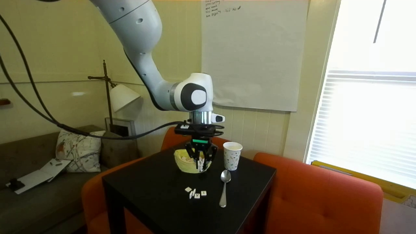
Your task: Remove the tiles from the banana bag.
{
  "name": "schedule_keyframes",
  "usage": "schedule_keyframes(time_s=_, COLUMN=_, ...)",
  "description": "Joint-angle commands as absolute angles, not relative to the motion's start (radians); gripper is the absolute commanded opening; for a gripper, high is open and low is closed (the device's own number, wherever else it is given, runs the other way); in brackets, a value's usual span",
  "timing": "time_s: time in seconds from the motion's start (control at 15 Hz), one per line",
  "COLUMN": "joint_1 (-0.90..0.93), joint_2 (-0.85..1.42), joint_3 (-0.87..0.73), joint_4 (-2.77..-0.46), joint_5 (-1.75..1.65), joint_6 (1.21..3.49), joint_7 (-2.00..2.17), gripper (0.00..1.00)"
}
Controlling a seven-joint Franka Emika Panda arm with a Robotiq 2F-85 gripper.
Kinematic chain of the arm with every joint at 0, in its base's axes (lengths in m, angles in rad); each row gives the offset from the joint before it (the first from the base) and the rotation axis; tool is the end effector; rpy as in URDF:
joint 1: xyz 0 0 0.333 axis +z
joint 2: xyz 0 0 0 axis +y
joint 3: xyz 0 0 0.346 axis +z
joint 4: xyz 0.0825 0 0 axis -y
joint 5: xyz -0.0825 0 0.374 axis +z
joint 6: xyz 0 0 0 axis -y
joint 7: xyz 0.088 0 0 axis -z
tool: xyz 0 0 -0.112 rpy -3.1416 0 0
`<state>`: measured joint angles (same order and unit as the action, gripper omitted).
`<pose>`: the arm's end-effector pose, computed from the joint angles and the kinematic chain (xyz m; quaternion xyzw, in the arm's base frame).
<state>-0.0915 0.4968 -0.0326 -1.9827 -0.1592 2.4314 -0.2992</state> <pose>0.6103 -0.0762 0.2377 0.9867 0.1501 -0.0359 0.0518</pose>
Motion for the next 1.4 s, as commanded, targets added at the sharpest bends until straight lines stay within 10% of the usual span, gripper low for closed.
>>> schedule_keyframes(time_s=0.0, joint_1=-0.084, joint_2=0.465, joint_3=-0.052, joint_4=-2.071, joint_5=-0.165, joint_6=2.431, joint_7=-0.228, gripper=0.07)
schedule_keyframes(time_s=0.8, joint_1=-0.077, joint_2=0.553, joint_3=-0.049, joint_4=-2.049, joint_5=-0.169, joint_6=2.464, joint_7=-0.203, gripper=0.07)
schedule_keyframes(time_s=1.0, joint_1=-0.073, joint_2=0.583, joint_3=-0.049, joint_4=-2.021, joint_5=-0.171, joint_6=2.481, joint_7=-0.204, gripper=0.51)
schedule_keyframes(time_s=1.33, joint_1=-0.064, joint_2=0.599, joint_3=-0.048, joint_4=-1.980, joint_5=-0.175, joint_6=2.488, joint_7=-0.208, gripper=0.79)
